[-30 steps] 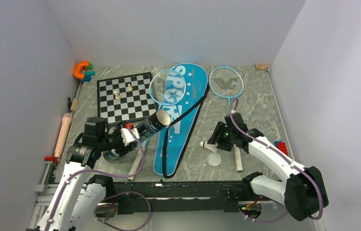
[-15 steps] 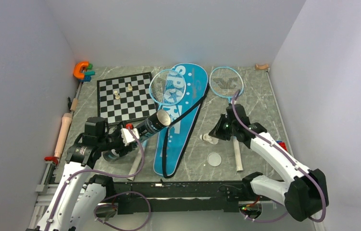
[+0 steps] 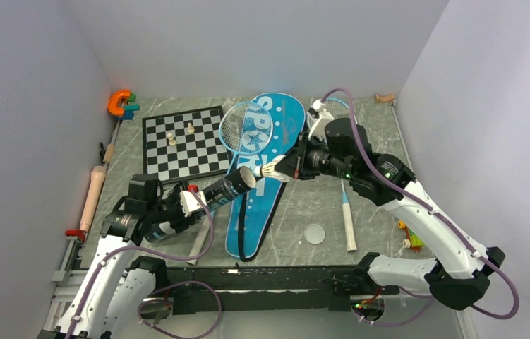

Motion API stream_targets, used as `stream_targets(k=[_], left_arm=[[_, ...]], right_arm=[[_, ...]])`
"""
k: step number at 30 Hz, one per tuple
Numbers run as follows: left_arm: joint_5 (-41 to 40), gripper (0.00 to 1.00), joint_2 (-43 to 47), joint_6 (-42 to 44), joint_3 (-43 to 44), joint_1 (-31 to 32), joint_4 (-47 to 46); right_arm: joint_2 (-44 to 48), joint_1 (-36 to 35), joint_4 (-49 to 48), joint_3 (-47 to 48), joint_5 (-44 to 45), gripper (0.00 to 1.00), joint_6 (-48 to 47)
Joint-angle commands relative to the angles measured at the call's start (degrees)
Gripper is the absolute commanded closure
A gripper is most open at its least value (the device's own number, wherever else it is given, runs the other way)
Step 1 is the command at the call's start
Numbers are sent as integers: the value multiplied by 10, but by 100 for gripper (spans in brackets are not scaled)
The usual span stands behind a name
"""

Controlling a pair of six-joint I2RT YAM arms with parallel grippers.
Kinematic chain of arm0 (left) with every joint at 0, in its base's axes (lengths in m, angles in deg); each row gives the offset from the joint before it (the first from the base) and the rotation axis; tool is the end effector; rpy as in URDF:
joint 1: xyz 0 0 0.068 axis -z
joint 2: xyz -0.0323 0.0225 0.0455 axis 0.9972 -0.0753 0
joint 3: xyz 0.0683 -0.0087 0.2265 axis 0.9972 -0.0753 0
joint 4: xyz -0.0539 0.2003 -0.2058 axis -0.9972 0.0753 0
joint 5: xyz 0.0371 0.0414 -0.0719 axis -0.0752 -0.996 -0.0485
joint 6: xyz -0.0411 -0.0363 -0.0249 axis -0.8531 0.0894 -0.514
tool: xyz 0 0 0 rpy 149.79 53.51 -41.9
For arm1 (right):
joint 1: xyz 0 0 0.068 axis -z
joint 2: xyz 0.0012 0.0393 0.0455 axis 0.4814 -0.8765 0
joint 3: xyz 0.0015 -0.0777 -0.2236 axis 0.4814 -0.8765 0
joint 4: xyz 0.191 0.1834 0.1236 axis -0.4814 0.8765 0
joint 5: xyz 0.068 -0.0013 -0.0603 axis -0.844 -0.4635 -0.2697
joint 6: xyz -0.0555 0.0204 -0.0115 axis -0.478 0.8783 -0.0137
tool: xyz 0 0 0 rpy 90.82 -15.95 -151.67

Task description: Pack up the badminton gear

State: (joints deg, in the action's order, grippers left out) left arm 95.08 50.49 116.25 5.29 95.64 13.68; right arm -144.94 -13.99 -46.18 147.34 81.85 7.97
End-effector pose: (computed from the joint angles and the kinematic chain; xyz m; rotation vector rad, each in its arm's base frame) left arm 0.1934 -0.0605 0.2230 1.3442 1.7463 -0.3600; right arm 0.2001 0.1928 0.4001 -0.1481 2.1719 1.0036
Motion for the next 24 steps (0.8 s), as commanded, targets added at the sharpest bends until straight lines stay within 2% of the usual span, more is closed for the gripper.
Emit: stream_targets(k=[1,16,24], left_arm=[[12,59,3,9,8,2,-23],[26,59,8,27,18,5,3],[43,60,9,41,33,7,21]], right_arm=[[-30,-43,49,29,29,100,-11],[-79,-85,6,42,19,100,-4],[-92,-99,-64,7,-18,100,13]])
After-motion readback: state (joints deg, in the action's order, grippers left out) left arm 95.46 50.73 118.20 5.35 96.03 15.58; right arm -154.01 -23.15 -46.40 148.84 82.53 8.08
